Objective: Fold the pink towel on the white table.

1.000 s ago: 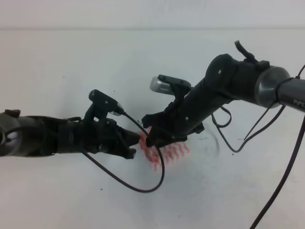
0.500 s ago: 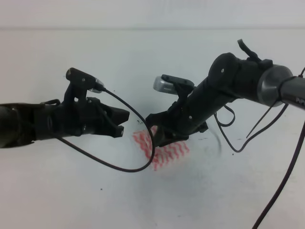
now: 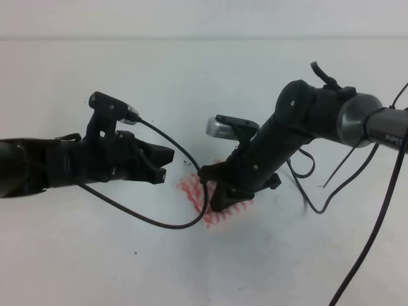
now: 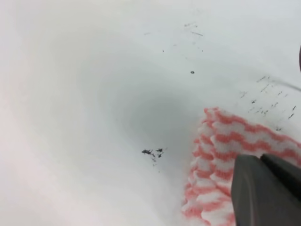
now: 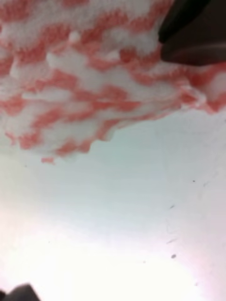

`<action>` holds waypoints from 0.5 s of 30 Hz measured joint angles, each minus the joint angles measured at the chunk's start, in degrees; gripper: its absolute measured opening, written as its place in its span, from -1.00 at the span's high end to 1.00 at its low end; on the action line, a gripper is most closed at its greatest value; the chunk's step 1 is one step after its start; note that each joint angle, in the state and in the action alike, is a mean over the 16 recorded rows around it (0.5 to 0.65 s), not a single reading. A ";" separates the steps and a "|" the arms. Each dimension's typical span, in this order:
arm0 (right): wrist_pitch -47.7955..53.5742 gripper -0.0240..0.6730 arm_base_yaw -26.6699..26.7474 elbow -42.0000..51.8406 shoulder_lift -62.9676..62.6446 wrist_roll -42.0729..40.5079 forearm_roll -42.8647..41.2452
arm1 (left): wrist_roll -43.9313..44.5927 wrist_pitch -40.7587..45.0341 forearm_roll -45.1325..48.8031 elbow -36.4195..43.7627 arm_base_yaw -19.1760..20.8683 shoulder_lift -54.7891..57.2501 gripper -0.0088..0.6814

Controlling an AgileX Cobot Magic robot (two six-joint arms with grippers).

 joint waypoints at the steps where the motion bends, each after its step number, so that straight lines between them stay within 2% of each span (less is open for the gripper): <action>1: 0.19 0.98 0.01 -0.03 0.08 0.00 0.01 | -0.01 0.18 -0.07 0.00 -0.01 0.00 0.99; 15: 1.58 0.98 -0.10 -1.95 -1.17 0.93 -1.90 | -0.18 2.06 -1.17 -1.42 -1.47 1.84 0.99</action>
